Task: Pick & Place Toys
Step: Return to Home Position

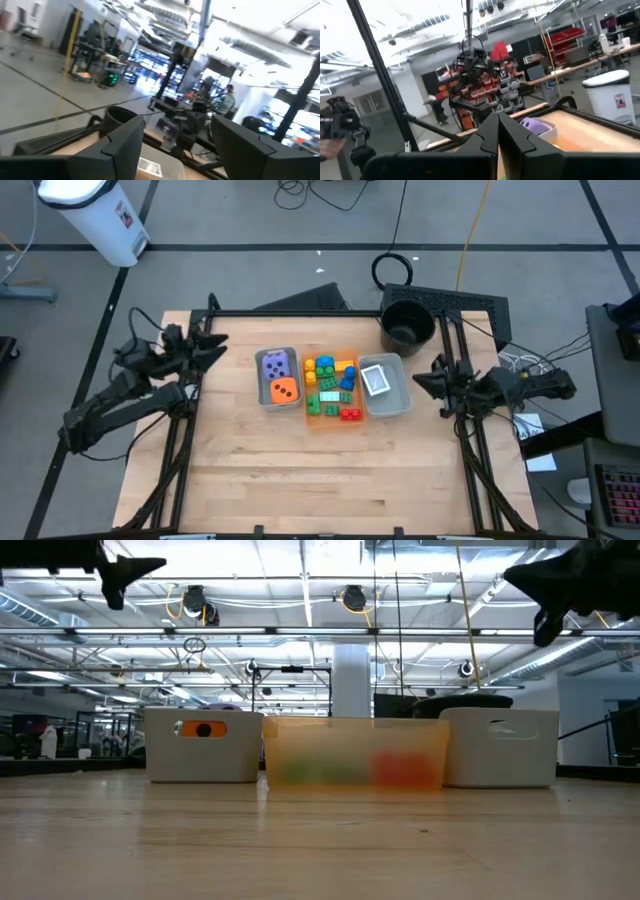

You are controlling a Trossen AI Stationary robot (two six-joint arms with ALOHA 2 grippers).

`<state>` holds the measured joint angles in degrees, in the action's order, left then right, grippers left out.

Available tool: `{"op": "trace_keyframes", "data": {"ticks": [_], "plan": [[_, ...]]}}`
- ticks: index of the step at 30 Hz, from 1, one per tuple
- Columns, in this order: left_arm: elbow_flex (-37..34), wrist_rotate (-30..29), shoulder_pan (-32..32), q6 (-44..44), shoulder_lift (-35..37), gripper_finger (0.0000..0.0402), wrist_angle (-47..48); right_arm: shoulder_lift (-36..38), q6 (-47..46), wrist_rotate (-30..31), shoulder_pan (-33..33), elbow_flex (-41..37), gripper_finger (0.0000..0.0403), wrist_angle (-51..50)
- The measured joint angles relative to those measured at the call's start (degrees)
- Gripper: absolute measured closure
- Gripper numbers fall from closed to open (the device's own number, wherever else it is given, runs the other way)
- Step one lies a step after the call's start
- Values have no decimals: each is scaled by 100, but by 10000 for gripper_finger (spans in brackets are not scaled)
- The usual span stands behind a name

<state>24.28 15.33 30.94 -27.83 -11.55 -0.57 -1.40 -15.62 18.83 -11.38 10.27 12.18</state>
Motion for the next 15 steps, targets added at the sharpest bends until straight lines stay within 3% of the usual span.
{"op": "trace_keyframes", "data": {"ticks": [5,10,15], "plan": [[-620,200,0,-351,-7,163,-769,-8,669,22,0,-912,402,1743],[-1021,283,0,-573,-5,177,-1400,-41,1274,30,2,-899,402,1874],[-1217,313,-2,-509,-4,232,-1476,-32,1480,33,2,-906,402,1781]]}}
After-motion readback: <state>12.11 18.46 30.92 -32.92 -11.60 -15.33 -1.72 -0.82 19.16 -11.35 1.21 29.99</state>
